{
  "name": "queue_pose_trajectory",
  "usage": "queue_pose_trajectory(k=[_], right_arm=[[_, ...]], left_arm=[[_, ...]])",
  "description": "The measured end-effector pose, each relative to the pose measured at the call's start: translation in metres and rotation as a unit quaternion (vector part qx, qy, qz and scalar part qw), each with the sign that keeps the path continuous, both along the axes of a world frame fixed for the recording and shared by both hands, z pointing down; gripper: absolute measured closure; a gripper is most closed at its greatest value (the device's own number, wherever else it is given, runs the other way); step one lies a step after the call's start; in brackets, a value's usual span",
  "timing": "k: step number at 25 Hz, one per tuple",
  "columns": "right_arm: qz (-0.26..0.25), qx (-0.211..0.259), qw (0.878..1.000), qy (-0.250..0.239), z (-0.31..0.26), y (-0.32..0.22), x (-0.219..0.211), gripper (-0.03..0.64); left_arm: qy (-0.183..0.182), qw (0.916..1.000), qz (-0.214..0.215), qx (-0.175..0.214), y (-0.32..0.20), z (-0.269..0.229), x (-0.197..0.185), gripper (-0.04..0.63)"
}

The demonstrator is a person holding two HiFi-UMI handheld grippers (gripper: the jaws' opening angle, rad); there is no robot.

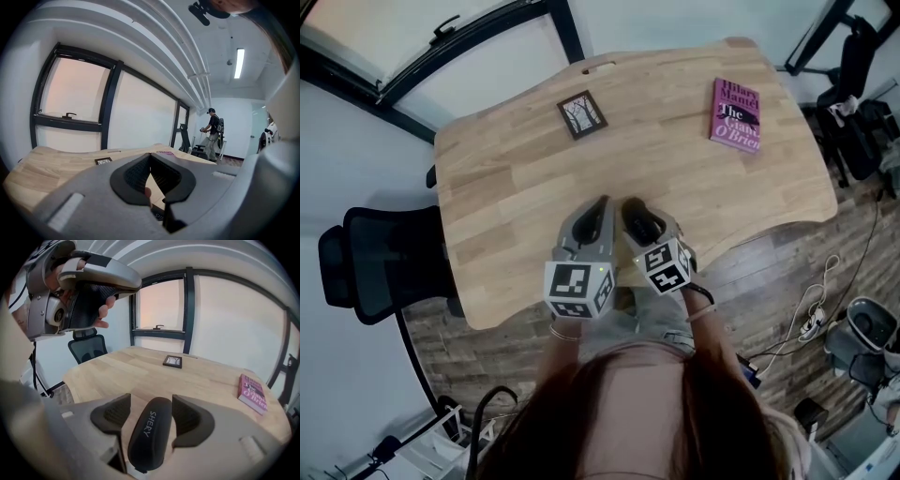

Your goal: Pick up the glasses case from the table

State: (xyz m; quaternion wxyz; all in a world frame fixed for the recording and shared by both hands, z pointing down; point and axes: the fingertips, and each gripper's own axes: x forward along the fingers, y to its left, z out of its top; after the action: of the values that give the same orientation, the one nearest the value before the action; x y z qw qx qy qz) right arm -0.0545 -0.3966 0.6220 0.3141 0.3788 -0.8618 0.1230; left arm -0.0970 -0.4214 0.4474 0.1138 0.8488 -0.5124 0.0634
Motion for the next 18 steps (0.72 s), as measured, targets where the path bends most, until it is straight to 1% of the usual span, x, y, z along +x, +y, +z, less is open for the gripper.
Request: queue_pose_trajectory(k=[8, 13, 18], right_arm=[[-0.004, -0.036, 0.999, 0.019, 0.031, -0.005, 0.004, 0.308], [0.002, -0.062, 0.998, 0.021, 0.05, -0.004, 0.005, 0.282], [0.006, -0.081, 0.996, 0.026, 0.066, -0.003, 0.004, 0.269]], left_arm=[[-0.002, 0.9999, -0.005, -0.013, -0.009, 0.01, 0.004, 0.586], [-0.008, 0.9997, -0.005, -0.022, -0.007, 0.018, 0.006, 0.586], [-0.012, 0.9993, -0.012, -0.034, -0.005, 0.025, 0.002, 0.586]])
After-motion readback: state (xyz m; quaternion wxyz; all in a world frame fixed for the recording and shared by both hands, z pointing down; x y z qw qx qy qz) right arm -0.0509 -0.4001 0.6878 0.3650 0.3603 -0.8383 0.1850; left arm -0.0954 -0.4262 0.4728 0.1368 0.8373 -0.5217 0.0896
